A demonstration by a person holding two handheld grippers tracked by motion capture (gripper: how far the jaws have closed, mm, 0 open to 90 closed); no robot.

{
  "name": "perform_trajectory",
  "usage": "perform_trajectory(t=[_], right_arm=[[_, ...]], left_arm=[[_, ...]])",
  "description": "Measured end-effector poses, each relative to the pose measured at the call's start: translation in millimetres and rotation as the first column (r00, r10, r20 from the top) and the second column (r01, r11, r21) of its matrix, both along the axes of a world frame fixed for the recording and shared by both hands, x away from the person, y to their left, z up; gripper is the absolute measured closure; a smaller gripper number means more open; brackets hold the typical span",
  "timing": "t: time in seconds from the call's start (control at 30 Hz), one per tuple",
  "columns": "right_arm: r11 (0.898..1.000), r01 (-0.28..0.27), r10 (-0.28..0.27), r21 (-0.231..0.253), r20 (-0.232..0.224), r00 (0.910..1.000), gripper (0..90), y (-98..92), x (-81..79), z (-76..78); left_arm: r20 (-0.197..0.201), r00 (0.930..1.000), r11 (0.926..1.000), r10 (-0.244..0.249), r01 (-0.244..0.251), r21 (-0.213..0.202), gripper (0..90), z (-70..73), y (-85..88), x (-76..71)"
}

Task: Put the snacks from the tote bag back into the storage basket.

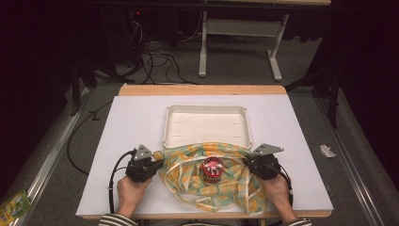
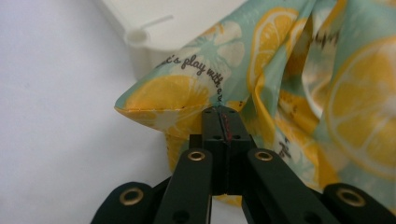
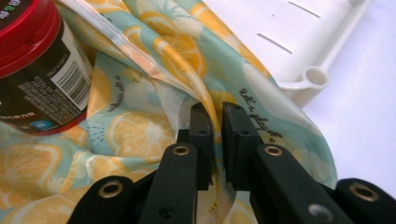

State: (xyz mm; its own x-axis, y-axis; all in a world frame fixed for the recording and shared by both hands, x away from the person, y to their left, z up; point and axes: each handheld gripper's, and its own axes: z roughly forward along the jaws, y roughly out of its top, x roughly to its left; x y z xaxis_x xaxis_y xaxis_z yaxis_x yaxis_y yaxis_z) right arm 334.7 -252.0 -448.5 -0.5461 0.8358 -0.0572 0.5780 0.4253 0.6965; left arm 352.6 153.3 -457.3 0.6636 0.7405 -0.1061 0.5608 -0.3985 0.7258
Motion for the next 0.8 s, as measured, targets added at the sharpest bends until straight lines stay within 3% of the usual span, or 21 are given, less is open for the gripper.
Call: perform_trajectory(t=[0.13, 0.27, 0.37, 0.5, 0.6, 0.73, 0.8], right_arm=[[1.000, 0.013, -0.013, -0.001, -0.003, 0.9999, 84.3, -2.5, 1.9, -0.8], [1.000, 0.024, -0.023, 0.007, -0.011, 0.9997, 84.3, -3.5, 4.2, -2.3], [1.000, 0.019, -0.019, -0.002, -0.015, 0.9997, 84.2, -2.1, 3.8, -1.6], [1.000, 0.014, -0.014, -0.004, -0.009, 0.9999, 84.3, -0.3, 3.2, -0.7], [1.000, 0.011, -0.011, -0.001, -0.008, 0.9999, 84.2, 0.9, 3.6, -0.6], [1.000, 0.006, -0.006, -0.004, -0.010, 0.9999, 84.2, 2.6, 3.6, -0.4], [1.000, 0.002, -0.002, -0.004, -0.004, 1.0000, 84.2, 3.1, 3.8, -0.2]], left_arm=[[-0.040, 0.9992, 0.9993, 0.001, 0.001, 0.037, 90.0, -9.4, 0.2, 1.1], [-0.074, 0.9972, 0.9997, 0.011, -0.009, 0.024, 90.0, -16.4, 3.6, 4.2], [-0.029, 0.9996, 1.0000, 0.006, -0.006, 0.006, 90.0, -11.8, 3.8, -0.5], [0.031, 0.9995, 0.9982, 0.004, -0.002, -0.061, 80.9, 0.4, 8.1, -10.9], [0.082, 0.9965, 0.9918, 0.012, -0.002, -0.128, 71.3, 12.9, 11.9, -20.8], [0.134, 0.9909, 0.9858, 0.007, 0.016, -0.167, 55.5, 31.3, 10.3, -29.6], [0.136, 0.9904, 0.9827, -0.025, 0.049, -0.179, 46.0, 38.2, 3.7, -31.2]])
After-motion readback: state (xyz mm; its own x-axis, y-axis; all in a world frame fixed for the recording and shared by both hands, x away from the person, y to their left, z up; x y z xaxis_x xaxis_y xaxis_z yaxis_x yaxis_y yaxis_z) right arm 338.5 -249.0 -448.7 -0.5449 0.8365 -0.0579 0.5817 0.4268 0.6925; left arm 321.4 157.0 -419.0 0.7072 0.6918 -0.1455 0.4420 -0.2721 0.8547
